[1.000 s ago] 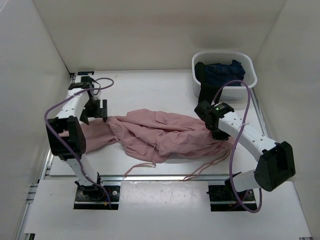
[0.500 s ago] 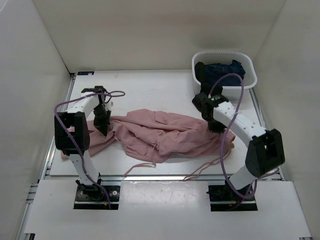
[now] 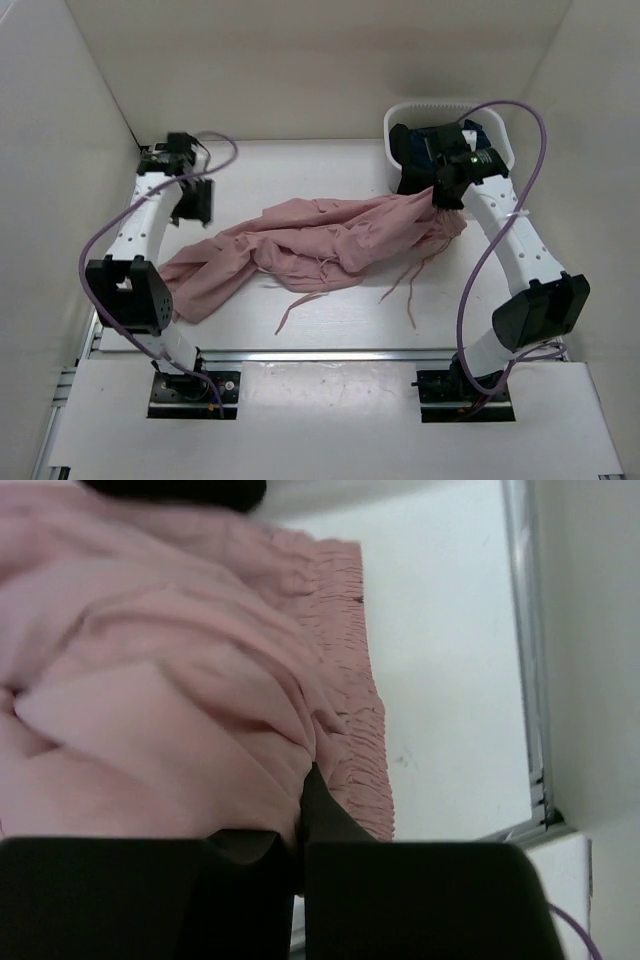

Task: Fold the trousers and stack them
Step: Flatten the trousers out

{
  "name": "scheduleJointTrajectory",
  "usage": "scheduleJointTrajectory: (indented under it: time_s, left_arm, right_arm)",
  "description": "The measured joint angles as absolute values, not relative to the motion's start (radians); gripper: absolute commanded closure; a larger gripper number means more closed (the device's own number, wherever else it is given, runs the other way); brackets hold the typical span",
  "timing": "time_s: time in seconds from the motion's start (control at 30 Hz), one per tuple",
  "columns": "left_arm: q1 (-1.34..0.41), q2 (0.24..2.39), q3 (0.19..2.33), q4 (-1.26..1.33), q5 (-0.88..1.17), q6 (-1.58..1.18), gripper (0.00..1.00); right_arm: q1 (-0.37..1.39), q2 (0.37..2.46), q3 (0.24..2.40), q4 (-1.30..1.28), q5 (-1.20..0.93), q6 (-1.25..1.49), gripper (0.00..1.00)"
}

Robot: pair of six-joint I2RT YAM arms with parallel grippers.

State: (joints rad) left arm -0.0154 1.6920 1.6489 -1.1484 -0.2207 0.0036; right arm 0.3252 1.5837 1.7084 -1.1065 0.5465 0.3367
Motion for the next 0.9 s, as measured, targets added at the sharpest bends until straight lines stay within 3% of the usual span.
scheduleJointTrajectory:
  time_s: [0.1,0.23,0.33,0.4,0.43,0.47,0.5,0.67,0.9]
  left_arm:
    - [-0.133,1.632,1.453,-1.175,-0.133,0.001,0.02]
    - [-0.292,1.646,1.261,-1.145,-0.094,0.001,0.00]
    - [-0.316,1.646,1.155,-1.100,-0.187,0.001,0.00]
    - [-0.307,1.649,1.105,-1.061,-0.279,-0.001,0.16]
    - [-0.303,1.655,1.093,-1.043,-0.324,-0.001,0.34]
    - [-0.299,1.664,1.092,-1.024,-0.360,-0.007,0.82]
    - [-0.296,1.675,1.092,-1.001,-0.391,-0.009,0.86]
    - [-0.290,1.740,1.157,-0.925,-0.507,0.004,0.86]
    - [-0.172,1.821,1.544,-0.819,-0.590,0.003,0.86]
  right_arm:
    - [0.329,1.541,1.583,-1.104,0.496,0.340,1.00]
    - [0.329,1.536,1.468,-1.097,0.448,0.356,1.00]
    - [0.329,1.536,1.456,-1.092,0.429,0.363,1.00]
    - [0.329,1.530,1.456,-1.084,0.418,0.366,1.00]
    - [0.329,1.526,1.455,-1.080,0.414,0.369,1.00]
    - [0.329,1.524,1.455,-1.076,0.413,0.373,1.00]
    - [0.329,1.521,1.454,-1.073,0.411,0.377,1.00]
    - [0.329,1.511,1.437,-1.061,0.398,0.390,1.00]
    - [0.324,1.559,1.559,-1.093,0.453,0.388,1.00]
